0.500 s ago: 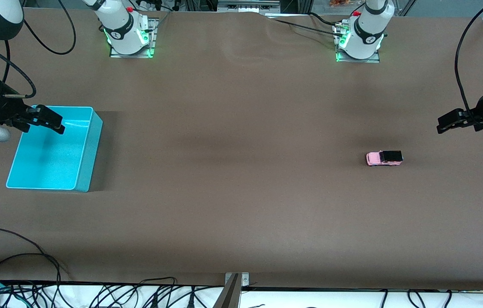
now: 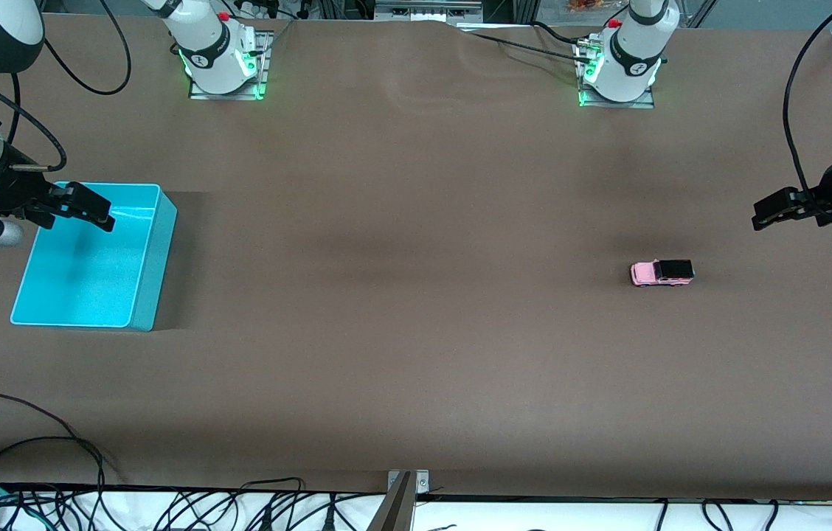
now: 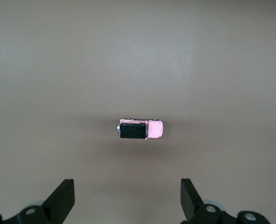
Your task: Wind and store pink jeep toy
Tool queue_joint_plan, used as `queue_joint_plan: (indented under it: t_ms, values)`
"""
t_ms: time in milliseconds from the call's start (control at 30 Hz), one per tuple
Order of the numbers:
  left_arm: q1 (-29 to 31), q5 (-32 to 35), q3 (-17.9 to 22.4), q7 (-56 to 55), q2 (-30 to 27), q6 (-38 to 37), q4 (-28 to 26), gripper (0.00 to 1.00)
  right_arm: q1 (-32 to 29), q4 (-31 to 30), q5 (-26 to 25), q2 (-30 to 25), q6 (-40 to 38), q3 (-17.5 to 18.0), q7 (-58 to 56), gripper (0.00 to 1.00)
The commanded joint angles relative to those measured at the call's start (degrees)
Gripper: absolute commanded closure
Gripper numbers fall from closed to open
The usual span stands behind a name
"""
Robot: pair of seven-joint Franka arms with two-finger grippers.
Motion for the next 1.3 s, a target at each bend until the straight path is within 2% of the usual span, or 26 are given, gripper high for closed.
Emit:
queue_joint_plan:
  t_ms: [0,1267]
  values:
    - [0.3,-3.7,0.2,1.8,-0.4,0.3,-0.6,0.0,0.2,0.5,-0.7,-0.3,-0.5,0.0,-0.9,0.0]
    - [0.2,-4.4,0.2,1.6,-0.3,0.4,-0.7,0.0,0.2,0.4,-0.8,-0.2,-0.6,0.0,-0.9,0.0]
